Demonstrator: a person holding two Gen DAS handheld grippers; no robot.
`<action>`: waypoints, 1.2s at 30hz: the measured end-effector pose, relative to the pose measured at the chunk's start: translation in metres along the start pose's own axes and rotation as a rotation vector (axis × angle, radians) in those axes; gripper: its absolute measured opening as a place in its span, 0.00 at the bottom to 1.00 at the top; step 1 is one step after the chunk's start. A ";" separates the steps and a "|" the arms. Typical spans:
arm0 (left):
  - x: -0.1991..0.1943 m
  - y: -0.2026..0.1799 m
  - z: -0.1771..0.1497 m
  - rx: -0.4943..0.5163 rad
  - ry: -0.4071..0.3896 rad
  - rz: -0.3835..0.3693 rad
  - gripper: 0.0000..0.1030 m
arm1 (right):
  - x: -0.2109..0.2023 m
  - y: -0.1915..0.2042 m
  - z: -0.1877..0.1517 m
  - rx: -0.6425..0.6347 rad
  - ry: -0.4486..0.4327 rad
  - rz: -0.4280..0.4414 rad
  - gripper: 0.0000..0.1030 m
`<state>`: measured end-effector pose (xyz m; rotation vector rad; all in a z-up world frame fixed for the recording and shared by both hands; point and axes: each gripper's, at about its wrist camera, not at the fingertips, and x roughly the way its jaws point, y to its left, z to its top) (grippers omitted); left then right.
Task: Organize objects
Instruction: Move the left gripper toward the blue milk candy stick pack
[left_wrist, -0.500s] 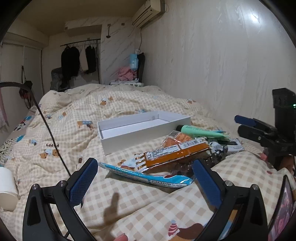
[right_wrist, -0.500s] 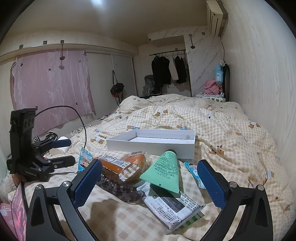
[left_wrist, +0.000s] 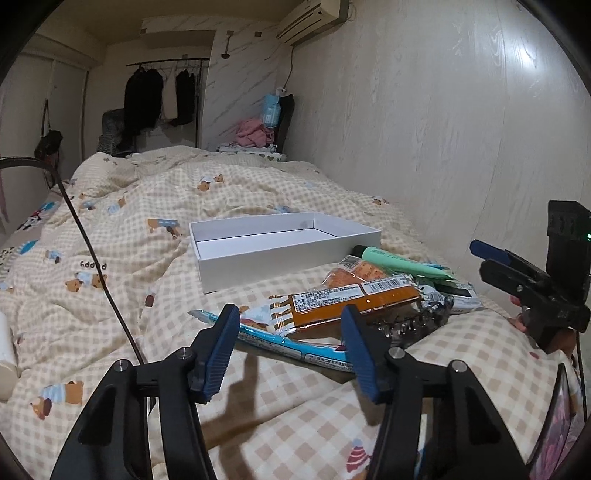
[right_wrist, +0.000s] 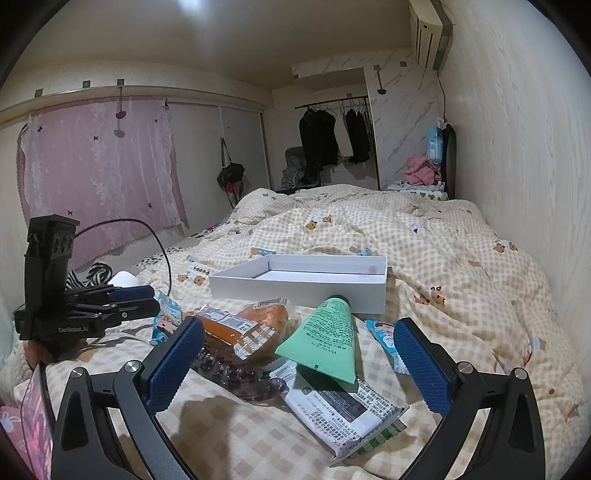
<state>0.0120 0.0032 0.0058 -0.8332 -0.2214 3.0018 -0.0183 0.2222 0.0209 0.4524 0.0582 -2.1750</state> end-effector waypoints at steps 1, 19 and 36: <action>0.000 -0.001 0.000 0.003 -0.001 0.006 0.59 | -0.003 0.001 0.000 -0.004 -0.013 0.005 0.88; 0.003 0.009 0.000 -0.043 0.024 -0.082 0.48 | -0.005 0.003 0.001 -0.003 -0.015 0.078 0.48; 0.008 -0.001 -0.003 0.001 0.059 -0.037 0.38 | -0.006 -0.001 -0.001 0.015 -0.022 0.089 0.43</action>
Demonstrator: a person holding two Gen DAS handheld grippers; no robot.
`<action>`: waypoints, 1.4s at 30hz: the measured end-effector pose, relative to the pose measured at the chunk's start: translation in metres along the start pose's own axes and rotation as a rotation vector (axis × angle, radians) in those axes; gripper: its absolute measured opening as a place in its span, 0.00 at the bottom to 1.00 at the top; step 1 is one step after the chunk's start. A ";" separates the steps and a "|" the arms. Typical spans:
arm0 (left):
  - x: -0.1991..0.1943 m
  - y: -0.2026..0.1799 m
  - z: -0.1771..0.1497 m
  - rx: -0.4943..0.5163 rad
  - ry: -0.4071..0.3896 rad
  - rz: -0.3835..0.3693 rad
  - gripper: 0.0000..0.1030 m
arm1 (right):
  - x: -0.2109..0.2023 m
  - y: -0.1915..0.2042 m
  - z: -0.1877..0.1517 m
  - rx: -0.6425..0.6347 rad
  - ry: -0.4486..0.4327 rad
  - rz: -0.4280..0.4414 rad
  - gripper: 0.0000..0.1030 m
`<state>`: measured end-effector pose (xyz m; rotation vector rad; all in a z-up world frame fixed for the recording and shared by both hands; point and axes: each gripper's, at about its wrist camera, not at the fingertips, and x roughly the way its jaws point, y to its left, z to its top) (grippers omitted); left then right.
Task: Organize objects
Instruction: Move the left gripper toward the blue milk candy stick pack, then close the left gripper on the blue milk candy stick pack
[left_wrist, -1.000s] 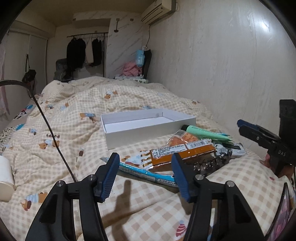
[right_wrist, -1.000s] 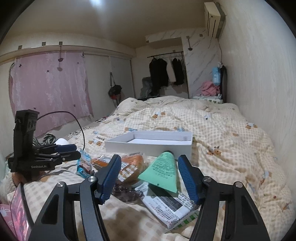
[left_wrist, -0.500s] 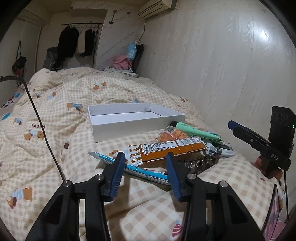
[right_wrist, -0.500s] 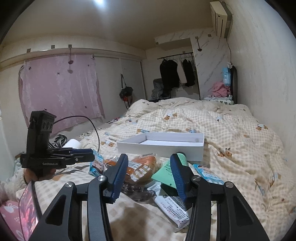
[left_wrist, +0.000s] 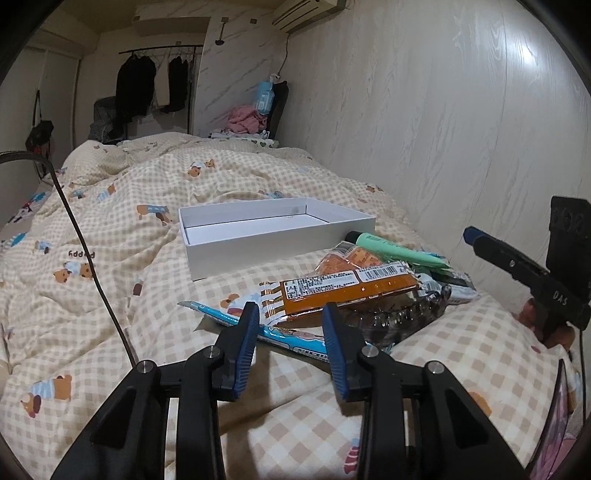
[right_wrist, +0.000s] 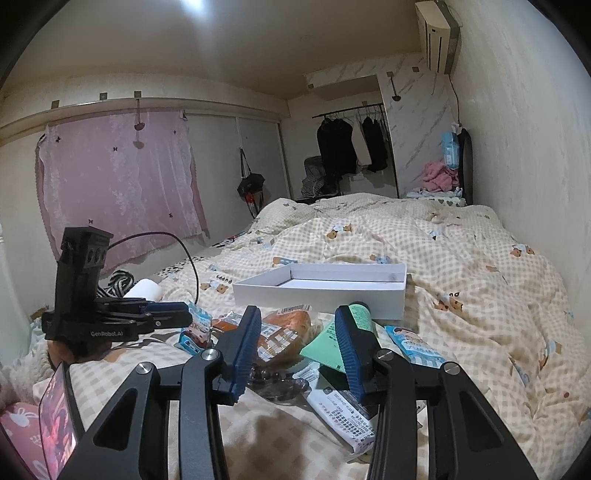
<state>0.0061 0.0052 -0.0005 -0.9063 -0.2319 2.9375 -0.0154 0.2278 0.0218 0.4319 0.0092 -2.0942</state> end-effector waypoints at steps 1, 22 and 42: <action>0.000 0.000 0.000 0.002 0.001 0.001 0.39 | 0.000 -0.001 -0.001 0.005 0.000 0.002 0.43; 0.001 -0.004 0.000 0.024 0.013 -0.011 0.58 | 0.000 -0.019 -0.003 0.102 -0.002 0.028 0.83; 0.001 0.001 0.001 0.002 0.021 -0.042 0.58 | 0.008 -0.025 -0.008 0.172 0.063 0.127 0.34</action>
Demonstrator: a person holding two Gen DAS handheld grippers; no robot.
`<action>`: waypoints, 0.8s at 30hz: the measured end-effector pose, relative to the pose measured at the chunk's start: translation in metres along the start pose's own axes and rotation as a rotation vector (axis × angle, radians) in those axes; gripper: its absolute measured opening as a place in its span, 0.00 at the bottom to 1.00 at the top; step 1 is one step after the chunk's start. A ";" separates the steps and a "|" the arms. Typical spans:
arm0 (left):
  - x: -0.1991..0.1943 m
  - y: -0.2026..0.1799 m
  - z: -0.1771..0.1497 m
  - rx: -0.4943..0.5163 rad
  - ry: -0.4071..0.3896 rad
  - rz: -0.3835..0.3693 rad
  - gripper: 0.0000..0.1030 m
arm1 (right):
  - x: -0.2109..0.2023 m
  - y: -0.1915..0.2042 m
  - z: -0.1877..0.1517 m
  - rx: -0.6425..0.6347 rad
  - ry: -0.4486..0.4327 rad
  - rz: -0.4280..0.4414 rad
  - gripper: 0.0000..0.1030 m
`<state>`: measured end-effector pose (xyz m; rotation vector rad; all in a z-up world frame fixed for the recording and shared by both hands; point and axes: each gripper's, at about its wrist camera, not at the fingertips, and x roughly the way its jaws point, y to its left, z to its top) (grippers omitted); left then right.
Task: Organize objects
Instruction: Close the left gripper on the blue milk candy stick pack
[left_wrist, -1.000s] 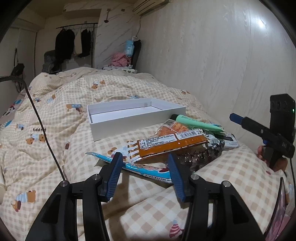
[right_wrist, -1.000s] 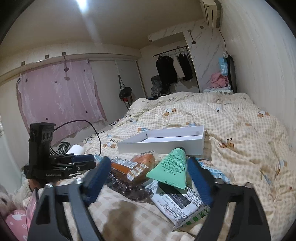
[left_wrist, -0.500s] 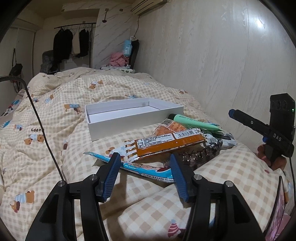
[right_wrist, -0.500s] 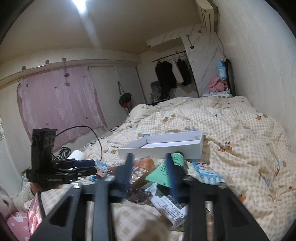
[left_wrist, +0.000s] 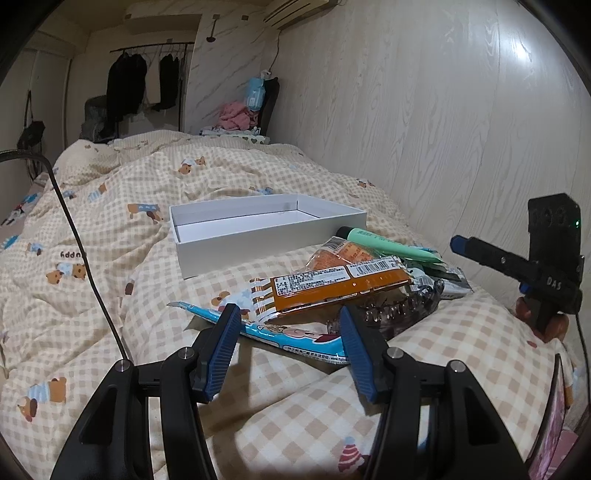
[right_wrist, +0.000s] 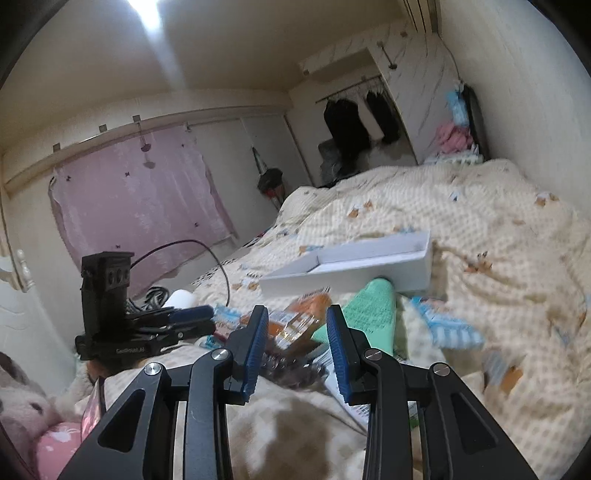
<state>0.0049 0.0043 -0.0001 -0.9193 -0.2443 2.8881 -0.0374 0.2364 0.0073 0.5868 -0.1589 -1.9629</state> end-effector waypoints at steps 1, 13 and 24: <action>0.000 0.001 0.000 -0.008 0.002 -0.004 0.60 | -0.001 0.000 0.000 0.003 -0.003 -0.006 0.34; -0.006 0.020 0.028 -0.191 0.145 -0.030 0.61 | -0.007 -0.004 -0.001 0.035 -0.024 -0.022 0.47; 0.019 0.050 0.013 -0.583 0.351 -0.237 0.48 | -0.005 -0.005 -0.001 0.030 -0.013 -0.039 0.47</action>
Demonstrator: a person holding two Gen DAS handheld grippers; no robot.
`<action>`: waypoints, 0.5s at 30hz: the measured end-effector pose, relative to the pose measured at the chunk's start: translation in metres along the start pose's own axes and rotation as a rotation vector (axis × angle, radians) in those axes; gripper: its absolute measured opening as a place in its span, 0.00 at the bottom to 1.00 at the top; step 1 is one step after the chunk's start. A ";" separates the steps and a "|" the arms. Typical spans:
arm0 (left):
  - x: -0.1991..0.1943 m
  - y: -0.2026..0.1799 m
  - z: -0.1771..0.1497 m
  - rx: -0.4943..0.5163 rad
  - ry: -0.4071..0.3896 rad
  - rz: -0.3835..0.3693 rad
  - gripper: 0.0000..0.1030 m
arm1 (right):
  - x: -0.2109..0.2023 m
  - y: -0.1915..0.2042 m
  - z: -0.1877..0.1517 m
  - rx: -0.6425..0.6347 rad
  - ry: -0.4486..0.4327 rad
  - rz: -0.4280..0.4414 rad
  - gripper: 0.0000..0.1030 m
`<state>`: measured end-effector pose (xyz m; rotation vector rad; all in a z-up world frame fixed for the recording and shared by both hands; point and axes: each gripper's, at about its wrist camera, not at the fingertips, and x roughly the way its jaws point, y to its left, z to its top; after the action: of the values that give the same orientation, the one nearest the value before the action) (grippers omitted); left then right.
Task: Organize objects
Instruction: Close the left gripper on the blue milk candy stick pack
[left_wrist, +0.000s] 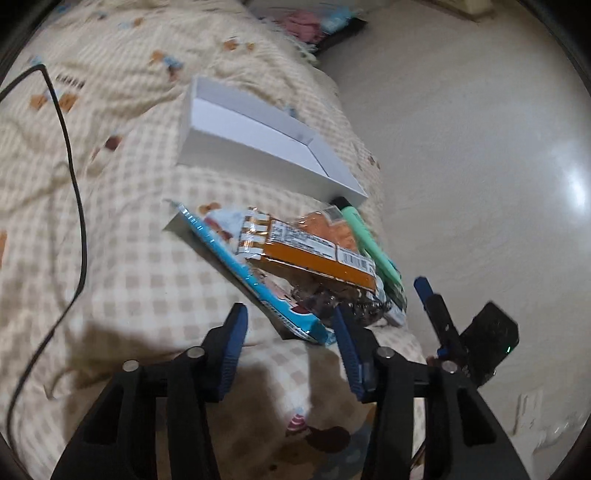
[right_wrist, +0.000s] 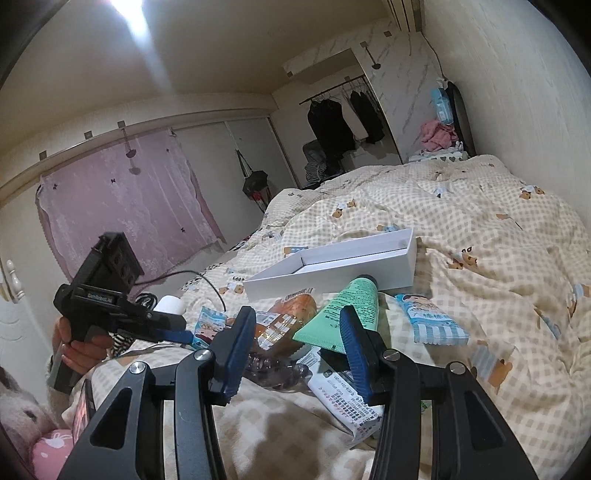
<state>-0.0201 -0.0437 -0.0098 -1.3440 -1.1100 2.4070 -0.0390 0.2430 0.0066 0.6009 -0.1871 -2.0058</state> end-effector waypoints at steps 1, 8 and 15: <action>0.002 0.001 0.001 -0.007 0.004 0.001 0.46 | 0.000 0.000 0.000 0.000 0.001 -0.001 0.47; 0.027 0.004 0.007 -0.021 0.052 0.037 0.27 | 0.000 -0.001 0.000 0.005 0.005 -0.006 0.47; 0.005 0.008 0.007 0.010 0.016 0.044 0.16 | -0.001 -0.001 0.000 0.014 0.006 -0.005 0.47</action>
<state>-0.0272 -0.0505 -0.0167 -1.3964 -1.0741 2.4245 -0.0396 0.2444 0.0062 0.6164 -0.1963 -2.0092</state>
